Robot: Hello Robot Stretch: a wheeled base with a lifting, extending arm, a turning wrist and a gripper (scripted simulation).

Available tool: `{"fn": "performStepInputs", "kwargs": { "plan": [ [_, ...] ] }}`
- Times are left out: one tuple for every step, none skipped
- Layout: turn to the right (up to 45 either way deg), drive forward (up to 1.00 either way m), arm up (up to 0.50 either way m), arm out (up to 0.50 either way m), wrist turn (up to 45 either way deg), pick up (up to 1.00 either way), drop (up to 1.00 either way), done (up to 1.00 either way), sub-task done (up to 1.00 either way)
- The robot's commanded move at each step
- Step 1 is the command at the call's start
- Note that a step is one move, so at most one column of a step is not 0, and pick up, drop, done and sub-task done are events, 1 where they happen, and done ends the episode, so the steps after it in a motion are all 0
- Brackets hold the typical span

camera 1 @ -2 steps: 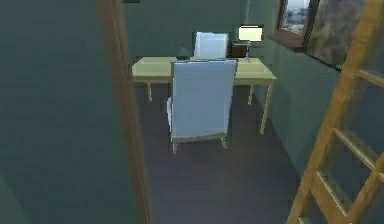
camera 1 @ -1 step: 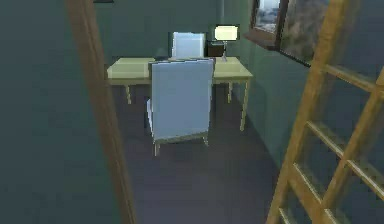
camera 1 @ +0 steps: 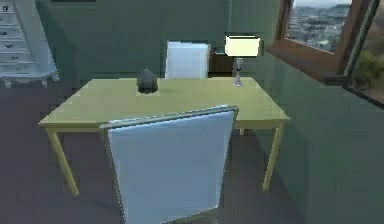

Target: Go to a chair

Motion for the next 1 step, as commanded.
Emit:
{"fn": "performStepInputs", "kwargs": {
  "plan": [
    [0.0,0.00,0.00,0.00,0.0,0.00,0.00,1.00,0.00]
  ]
}}
